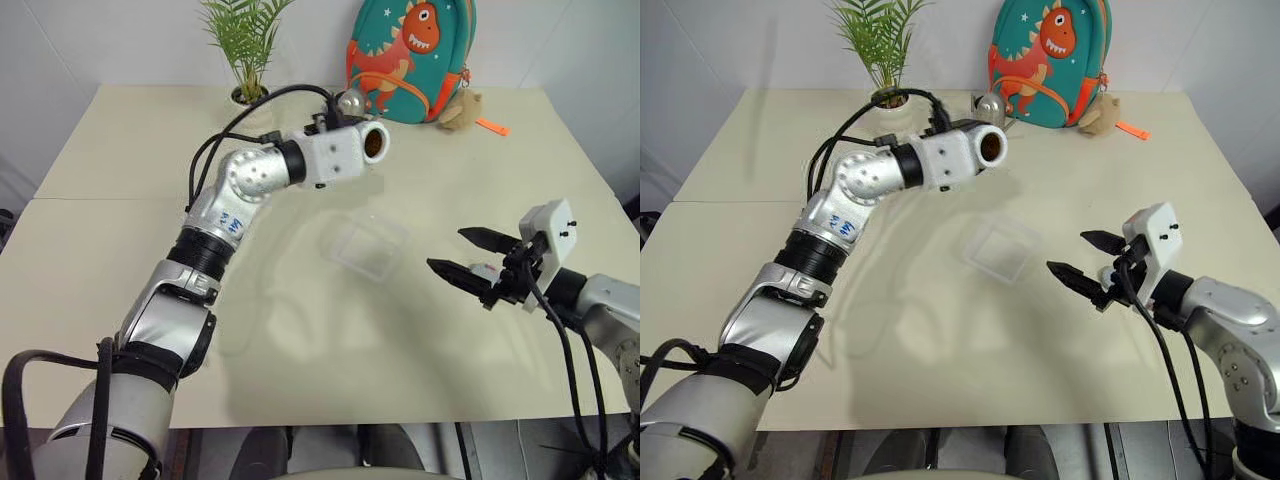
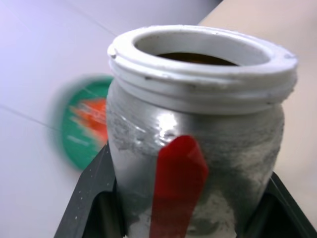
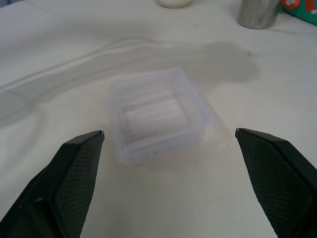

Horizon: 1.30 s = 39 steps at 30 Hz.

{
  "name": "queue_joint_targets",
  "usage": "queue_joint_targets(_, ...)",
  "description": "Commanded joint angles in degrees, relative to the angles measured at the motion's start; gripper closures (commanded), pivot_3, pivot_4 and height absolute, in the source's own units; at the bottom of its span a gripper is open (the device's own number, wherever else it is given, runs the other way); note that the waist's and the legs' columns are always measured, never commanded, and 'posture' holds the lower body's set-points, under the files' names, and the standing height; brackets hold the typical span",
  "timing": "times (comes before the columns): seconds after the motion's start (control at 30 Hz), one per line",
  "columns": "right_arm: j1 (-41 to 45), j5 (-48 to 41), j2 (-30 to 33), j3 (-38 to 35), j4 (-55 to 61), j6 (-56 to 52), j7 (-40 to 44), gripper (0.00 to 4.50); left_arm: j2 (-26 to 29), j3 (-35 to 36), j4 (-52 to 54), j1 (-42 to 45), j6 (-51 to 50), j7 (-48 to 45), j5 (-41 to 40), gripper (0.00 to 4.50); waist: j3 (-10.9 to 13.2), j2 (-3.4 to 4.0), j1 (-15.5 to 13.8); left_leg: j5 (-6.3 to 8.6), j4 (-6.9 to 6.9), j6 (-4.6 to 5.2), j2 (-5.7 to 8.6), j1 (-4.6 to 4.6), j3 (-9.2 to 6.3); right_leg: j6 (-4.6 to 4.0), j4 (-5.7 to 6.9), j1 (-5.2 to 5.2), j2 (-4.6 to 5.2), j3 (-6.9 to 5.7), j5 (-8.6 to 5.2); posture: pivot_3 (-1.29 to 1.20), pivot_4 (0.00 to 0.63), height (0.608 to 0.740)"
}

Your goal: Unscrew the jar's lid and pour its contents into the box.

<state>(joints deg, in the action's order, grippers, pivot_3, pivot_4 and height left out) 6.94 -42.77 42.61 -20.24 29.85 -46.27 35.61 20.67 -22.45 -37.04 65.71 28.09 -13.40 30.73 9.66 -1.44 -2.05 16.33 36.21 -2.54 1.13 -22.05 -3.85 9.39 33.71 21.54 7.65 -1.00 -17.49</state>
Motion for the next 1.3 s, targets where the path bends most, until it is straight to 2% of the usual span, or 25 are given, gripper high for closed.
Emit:
queue_joint_targets(0.03, -0.5, -1.85, -1.14, -2.18, 3.64, 0.18, -2.5, 0.02, 3.58, -8.12, 1.74, 2.08, 4.11, 23.72, 20.68, 2.57, 0.0, 0.0, 0.01, 0.0, 0.01, 0.0, 0.0, 0.01, 0.01, 0.01, 0.02, 0.0, 0.0, 0.01, 0.01, 0.0, 0.15, 0.74)
queue_joint_targets(0.13, -0.81, -2.63, -2.28, -1.68, 4.69, 0.15, -4.16, 0.02, 5.54, -14.21, 3.2, 1.41, 1.72, 40.49, 33.7, 2.57, 0.0, 0.0, -0.12, -0.01, 0.0, -0.02, 0.0, 0.03, 0.03, 0.05, 0.06, 0.0, -0.01, 0.04, 0.03, 0.0, 0.15, 0.74)
queue_joint_targets(0.3, -1.0, -3.48, -3.98, -1.1, 5.85, 0.39, -6.28, 0.02, 5.19, -19.43, 0.56, 1.24, -5.23, 54.69, 43.95, 2.57, -0.01, -0.01, -1.08, -0.01, 0.0, -0.02, 0.02, 0.0, 0.04, 0.07, 0.06, 0.04, -0.01, 0.06, 0.05, 0.0, 0.15, 0.74)
queue_joint_targets(0.67, -0.79, -4.44, -6.0, -0.33, 6.51, 1.47, -8.08, 0.02, 2.59, -22.2, -7.63, 3.06, -9.07, 55.91, 45.29, 2.57, -0.01, -0.01, -1.01, -0.01, 0.01, -0.01, 0.04, -0.03, 0.05, 0.07, 0.09, 0.07, 0.01, 0.03, 0.05, 0.0, 0.15, 0.74)
queue_joint_targets(0.87, -1.13, -4.61, -6.28, -0.31, 6.51, 1.65, -7.7, 0.02, 3.21, -20.78, -7.11, 3.48, -7.32, 53.91, 42.12, 2.57, -0.01, -0.01, -0.97, -0.01, 0.03, -0.01, 0.04, -0.03, 0.06, 0.07, 0.11, 0.07, 0.01, 0.03, 0.05, 0.0, 0.15, 0.74)
queue_joint_targets(0.97, -1.72, -4.84, -6.23, -0.4, 6.55, 1.82, -7.14, 0.02, 5.1, -18.07, -5.74, 3.03, -2.74, 50.28, 36.78, 2.57, -0.01, -0.01, -0.9, -0.01, 0.02, -0.01, 0.04, -0.03, 0.06, 0.07, 0.12, 0.07, 0.02, 0.03, 0.05, 0.0, 0.15, 0.74)
queue_joint_targets(1.07, -2.62, -5.22, -5.43, -0.42, 6.55, 2.04, -5.59, 0.02, 6.85, -11.49, -6.3, 1.41, 4.6, 39.78, 23.45, 2.57, -0.01, 0.0, -0.8, -0.01, 0.03, -0.02, 0.03, -0.03, 0.06, 0.06, 0.12, 0.09, 0.02, 0.03, 0.05, 0.0, 0.15, 0.74)
queue_joint_targets(1.17, -3.23, -4.92, -3.98, -0.55, 6.0, 2.49, -3.25, 0.02, 8.39, -4.13, -6.56, -1.97, 10.42, 23.04, 5.12, 2.57, -0.05, 0.06, -0.46, -0.01, 0.04, -0.02, 0.03, -0.02, 0.07, 0.06, 0.13, 0.09, 0.04, 0.03, 0.05, 0.0, 0.15, 0.74)
queue_joint_targets(1.23, -3.19, -4.26, -2.58, -0.47, 5.13, 3.59, -0.8, 0.02, 7.86, 2.91, -4.86, -5.77, 4.97, 6.69, -11.34, 2.57, -0.07, 0.1, -0.05, -0.01, 0.05, -0.02, 0.03, 0.02, 0.11, 0.05, 0.15, 0.08, 0.06, 0.03, 0.06, 0.0, 0.15, 0.74)
queue_joint_targets(1.3, -2.74, -3.35, -1.55, -0.22, 4.11, 4.79, 1.04, 0.02, 7.0, 9.67, -2.64, -8.34, -5.13, -4.03, -22.88, 2.57, -0.07, 0.1, 0.55, -0.01, 0.12, -0.02, 0.0, 0.02, 0.12, 0.03, 0.19, 0.07, 0.06, 0.01, 0.07, 0.0, 0.15, 0.74)
